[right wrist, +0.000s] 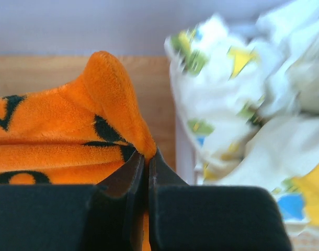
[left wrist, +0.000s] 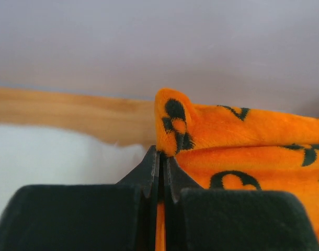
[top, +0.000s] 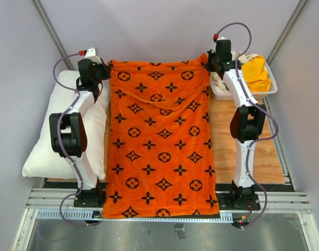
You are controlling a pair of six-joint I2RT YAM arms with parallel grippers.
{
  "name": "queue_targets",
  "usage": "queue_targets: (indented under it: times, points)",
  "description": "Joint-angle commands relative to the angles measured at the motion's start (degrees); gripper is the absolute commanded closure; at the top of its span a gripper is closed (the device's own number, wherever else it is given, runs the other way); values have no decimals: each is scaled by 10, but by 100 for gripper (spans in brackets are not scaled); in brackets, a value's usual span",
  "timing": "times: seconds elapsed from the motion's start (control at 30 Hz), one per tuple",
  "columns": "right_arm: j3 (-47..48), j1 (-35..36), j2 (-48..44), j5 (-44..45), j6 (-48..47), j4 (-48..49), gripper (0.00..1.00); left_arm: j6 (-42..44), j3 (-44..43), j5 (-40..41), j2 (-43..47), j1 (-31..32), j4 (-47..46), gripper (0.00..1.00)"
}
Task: Remove the pillowcase from the pillow
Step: Adjust the pillowcase at the center of the board.
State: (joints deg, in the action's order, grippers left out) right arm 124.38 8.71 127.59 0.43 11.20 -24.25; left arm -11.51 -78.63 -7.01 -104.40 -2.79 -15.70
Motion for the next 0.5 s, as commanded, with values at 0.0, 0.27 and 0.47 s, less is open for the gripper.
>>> queue_targets:
  times: [0.0, 0.27, 0.47]
  points:
    - [115, -49, 50, 42, -53, -16, 99, -5, -101, -48, -84, -20, -63, 100]
    - [237, -77, 83, -6, -49, -1, 99, 8, -261, -62, -158, 7, -42, 100]
    - [236, -78, 61, -23, -62, 34, 99, 18, -297, -48, -152, 19, -62, 100]
